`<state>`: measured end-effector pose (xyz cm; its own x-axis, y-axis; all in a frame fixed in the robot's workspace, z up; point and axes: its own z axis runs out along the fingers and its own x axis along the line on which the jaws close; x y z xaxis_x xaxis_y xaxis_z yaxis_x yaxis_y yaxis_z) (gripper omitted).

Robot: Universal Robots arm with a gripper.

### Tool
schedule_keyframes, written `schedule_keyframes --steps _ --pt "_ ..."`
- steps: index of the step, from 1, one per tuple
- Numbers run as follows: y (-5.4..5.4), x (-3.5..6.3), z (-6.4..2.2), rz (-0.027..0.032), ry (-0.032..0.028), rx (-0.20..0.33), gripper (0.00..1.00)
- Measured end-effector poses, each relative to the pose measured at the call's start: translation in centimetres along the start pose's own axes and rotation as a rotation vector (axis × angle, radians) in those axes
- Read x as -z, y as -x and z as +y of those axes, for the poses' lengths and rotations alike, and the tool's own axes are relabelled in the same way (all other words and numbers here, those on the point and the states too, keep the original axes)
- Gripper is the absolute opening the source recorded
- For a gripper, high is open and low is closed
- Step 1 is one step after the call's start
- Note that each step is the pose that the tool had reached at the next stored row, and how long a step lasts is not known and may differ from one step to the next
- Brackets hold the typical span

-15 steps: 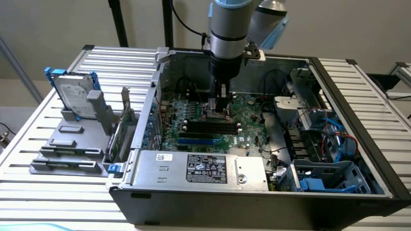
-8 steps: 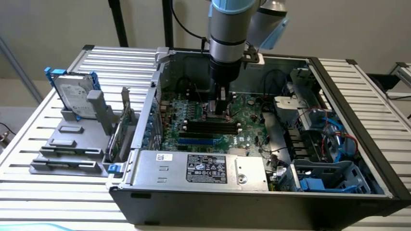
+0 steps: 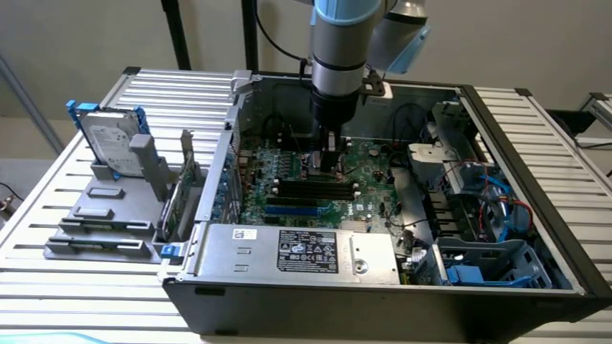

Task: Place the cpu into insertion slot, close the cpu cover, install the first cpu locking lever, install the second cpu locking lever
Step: 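Place the cpu into insertion slot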

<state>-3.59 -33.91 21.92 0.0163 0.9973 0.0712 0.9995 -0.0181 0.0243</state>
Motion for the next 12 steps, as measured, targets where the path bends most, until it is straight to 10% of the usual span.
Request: schedule_keyframes --steps 12 --pt "-0.37 -0.65 -0.03 -0.0030 0.0003 -0.004 0.55"
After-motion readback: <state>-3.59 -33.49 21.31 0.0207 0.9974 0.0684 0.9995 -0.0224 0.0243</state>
